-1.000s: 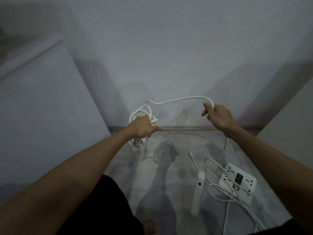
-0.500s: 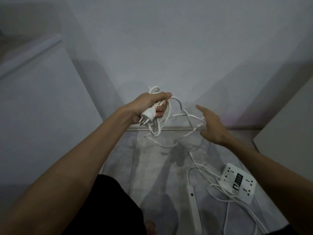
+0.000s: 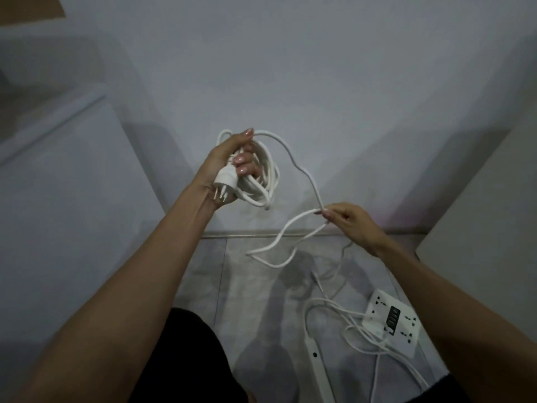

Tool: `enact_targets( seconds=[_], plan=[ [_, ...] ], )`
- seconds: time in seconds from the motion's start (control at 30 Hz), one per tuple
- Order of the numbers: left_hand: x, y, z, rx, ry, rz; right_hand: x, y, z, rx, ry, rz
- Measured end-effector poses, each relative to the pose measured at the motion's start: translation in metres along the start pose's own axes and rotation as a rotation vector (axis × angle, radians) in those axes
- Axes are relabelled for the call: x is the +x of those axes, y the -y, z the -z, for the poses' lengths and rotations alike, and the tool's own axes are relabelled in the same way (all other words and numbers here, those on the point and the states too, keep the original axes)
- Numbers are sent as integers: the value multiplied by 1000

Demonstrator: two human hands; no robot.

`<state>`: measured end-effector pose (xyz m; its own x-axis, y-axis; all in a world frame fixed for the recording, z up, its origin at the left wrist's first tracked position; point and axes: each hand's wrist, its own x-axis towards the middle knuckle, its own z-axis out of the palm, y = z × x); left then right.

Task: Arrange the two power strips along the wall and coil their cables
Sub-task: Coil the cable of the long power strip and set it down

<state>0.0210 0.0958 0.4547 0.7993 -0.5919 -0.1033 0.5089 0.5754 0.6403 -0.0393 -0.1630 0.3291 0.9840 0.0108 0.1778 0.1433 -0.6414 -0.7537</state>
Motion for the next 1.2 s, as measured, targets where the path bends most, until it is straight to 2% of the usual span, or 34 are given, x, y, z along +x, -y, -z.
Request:
enact_targets(
  seconds=[0.17, 0.27, 0.33, 0.4, 0.47, 0.57, 0.67, 0.73, 0.87, 0.93, 1.0, 1.1, 1.13, 1.2],
  plan=[
    [-2, -15, -24, -141, 47, -96, -13, 3, 2, 269, -259, -224],
    [-5, -31, -43, -259, 160, -154, -12, -11, 6, 278, -437, -471],
    [-9, -47, -54, -319, 224, -170, -24, -31, 8, 97, -353, -649],
    [-11, -62, -61, -282, 176, -193, -41, -49, 9, -123, -203, -772],
    [-10, -63, -62, -180, 67, -188, -50, -51, 5, -303, -129, -777],
    [-5, -39, -49, -95, -45, -141, -39, -38, -6, -331, -202, -651],
    [0, -11, -32, -141, -98, -56, -31, -28, -20, -215, -60, -572],
    [0, 2, -25, -99, -147, -16, -33, -11, -33, -28, -10, -527],
    [-5, 24, -23, -46, -188, 18, -29, 33, -47, 967, 22, -514],
    [-8, 31, -22, -39, -198, 28, -20, 44, -48, 1220, 27, -612],
    [-13, 35, -23, -44, -196, 38, -12, 48, -55, 1187, 8, -737],
    [-20, 38, -30, -24, -174, 33, -12, 50, -73, 882, 27, -876],
    [-23, 38, -33, -16, -155, 44, -13, 50, -80, 889, 56, -889],
    [-29, 36, -39, -16, -119, 74, -15, 60, -86, 1066, 88, -895]
  ],
)
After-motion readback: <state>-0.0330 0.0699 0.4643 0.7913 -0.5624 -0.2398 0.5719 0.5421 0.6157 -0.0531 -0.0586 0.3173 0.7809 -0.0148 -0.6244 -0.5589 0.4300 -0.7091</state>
